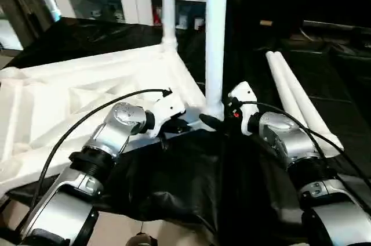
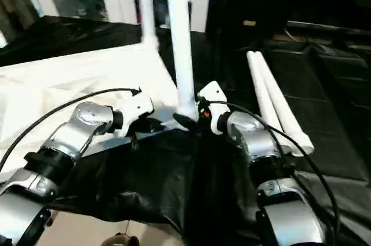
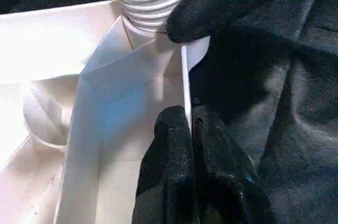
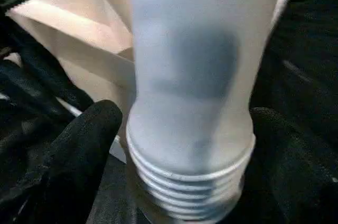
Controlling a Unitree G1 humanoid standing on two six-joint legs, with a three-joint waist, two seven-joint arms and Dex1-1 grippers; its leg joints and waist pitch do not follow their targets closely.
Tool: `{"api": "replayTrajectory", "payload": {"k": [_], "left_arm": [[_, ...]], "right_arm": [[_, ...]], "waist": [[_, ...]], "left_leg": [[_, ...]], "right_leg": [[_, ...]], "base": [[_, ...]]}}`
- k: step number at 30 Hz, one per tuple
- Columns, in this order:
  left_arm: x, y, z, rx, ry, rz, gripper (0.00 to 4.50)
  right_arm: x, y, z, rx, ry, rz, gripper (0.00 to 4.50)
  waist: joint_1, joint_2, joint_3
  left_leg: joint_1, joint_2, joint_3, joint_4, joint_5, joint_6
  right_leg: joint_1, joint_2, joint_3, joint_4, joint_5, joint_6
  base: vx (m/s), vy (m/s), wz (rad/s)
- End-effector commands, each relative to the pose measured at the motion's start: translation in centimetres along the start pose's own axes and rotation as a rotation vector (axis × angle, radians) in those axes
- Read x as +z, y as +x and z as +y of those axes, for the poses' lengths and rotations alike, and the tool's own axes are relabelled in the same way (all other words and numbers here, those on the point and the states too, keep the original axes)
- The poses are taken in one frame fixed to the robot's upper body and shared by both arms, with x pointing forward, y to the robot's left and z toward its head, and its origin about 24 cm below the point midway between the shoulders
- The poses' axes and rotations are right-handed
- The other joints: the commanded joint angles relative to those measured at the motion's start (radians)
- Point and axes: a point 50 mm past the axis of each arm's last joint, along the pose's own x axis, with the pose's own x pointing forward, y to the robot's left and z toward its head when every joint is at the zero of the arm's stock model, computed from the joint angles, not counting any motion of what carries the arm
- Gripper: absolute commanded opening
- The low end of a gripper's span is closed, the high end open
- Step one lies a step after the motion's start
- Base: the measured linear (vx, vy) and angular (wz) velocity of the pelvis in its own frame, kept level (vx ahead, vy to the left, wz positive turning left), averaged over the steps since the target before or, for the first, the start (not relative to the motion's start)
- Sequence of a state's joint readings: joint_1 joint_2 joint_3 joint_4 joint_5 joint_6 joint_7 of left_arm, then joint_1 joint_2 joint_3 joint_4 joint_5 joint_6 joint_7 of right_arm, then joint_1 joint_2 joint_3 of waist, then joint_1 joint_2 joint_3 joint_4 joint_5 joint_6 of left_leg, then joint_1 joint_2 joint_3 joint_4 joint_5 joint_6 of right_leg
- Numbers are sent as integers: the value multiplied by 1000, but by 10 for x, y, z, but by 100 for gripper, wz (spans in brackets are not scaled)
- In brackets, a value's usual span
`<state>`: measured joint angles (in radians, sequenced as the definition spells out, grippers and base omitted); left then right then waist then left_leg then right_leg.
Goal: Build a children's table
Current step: Insert table leg to table base
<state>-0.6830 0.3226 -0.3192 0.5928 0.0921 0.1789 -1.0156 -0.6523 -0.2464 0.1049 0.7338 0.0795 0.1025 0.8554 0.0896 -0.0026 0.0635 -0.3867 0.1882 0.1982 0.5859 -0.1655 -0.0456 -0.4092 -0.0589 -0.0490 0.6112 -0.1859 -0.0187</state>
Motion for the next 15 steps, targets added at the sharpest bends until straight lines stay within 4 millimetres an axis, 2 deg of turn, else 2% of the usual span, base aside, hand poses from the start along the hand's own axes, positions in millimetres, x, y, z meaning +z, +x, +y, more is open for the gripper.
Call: {"api": "replayTrajectory", "payload": {"k": [1, 11, 12, 15], "left_arm": [[8, 2, -5, -45, 54, -22, 0], [5, -1, -8, -71, 65, -6, 0], [5, -1, -8, -71, 65, -5, 0], [4, -1, -8, -71, 66, -1, 0]], "right_arm": [[7, -2, 0, 24, -38, -19, 434], [6, -5, 2, 83, -34, -22, 434], [6, -5, 2, 86, -32, -20, 406], [2, -5, 3, 92, -20, -9, 393]], "waist": [[-1, 4, -77], [-1, 4, -78], [0, 4, -79], [0, 4, -79]], "left_leg": [[25, 50, -20, -58, -171, 43], [25, 49, -21, -56, -168, 43], [24, 48, -21, -56, -163, 44], [24, 48, -21, -55, -162, 46]], "right_leg": [[56, -83, 44, -60, -62, -257], [56, -82, 44, -59, -63, -258], [57, -82, 44, -58, -59, -257], [57, -82, 44, -58, -60, -257]], "base": [[0, 0, 0], [0, 0, 0], [0, 0, 0], [0, 0, 0]]}}
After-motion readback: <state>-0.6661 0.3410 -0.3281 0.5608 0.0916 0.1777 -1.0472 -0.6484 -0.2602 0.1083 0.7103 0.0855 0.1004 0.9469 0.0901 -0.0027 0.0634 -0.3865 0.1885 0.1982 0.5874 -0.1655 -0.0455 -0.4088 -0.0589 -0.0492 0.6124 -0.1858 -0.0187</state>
